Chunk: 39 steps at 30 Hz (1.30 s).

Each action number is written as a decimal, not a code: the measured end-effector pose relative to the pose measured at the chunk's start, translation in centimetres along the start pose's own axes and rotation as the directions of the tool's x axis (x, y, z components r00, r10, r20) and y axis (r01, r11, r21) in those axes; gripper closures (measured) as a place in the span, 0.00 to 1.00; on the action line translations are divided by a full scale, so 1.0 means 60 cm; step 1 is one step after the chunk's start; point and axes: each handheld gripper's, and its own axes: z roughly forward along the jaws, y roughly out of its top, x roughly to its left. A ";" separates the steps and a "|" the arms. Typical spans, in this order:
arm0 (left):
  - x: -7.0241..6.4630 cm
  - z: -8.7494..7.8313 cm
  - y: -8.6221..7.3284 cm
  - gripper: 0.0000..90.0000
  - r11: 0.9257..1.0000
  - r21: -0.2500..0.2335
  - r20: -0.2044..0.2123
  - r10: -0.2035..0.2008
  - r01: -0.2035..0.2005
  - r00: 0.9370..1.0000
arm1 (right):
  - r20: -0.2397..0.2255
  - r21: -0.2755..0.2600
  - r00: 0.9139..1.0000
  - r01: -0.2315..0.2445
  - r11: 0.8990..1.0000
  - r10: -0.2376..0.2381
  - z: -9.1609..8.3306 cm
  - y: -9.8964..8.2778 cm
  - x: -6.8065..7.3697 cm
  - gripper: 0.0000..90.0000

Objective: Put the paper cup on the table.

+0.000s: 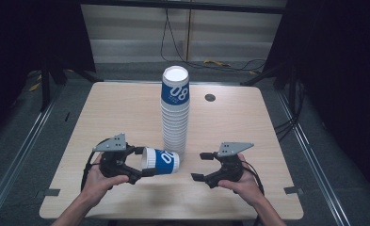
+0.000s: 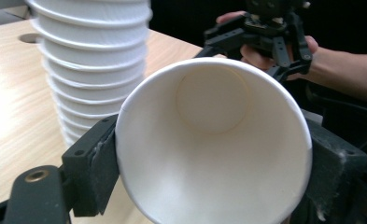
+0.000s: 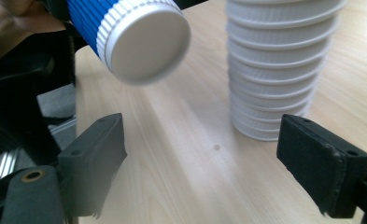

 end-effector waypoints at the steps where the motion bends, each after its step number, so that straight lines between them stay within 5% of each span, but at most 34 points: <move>1: 0.003 -0.006 0.001 0.19 1.000 0.011 -0.015 0.000 0.000 1.000 | 0.014 -0.005 1.000 0.000 1.000 0.000 -0.004 -0.001 -0.001 0.17; 8: 0.032 -0.036 0.003 0.19 0.997 0.064 -0.166 -0.042 0.053 0.985 | 0.085 -0.065 0.996 -0.028 0.997 0.033 -0.022 0.000 -0.012 0.16; 14: 0.056 -0.047 0.004 0.19 0.988 0.140 -0.242 -0.033 0.069 0.970 | 0.151 -0.018 0.987 -0.052 0.998 0.054 -0.028 -0.017 -0.026 0.16; 23: 0.087 -0.069 0.006 0.19 0.956 0.256 -0.337 -0.047 0.140 0.940 | 0.239 -0.003 0.963 -0.132 0.991 0.129 -0.045 -0.034 -0.039 0.16; 29: 0.096 -0.076 0.019 0.19 0.934 0.327 -0.390 -0.009 0.147 0.921 | 0.245 -0.004 0.962 -0.124 0.992 0.121 -0.041 -0.033 -0.039 0.16; 33: 0.109 -0.079 0.025 0.19 0.931 0.326 -0.413 -0.016 0.164 0.911 | 0.251 0.019 0.963 -0.111 0.994 0.103 -0.035 -0.034 -0.037 0.16; 37: 0.123 -0.076 0.026 0.19 0.902 0.387 -0.443 -0.001 0.192 0.897 | 0.274 -0.005 0.959 -0.079 0.997 0.078 -0.040 -0.030 -0.033 0.15; 39: 0.131 -0.074 0.028 0.19 0.876 0.431 -0.439 -0.009 0.219 0.898 | 0.288 -0.008 0.954 -0.085 0.996 0.084 -0.040 -0.031 -0.035 0.16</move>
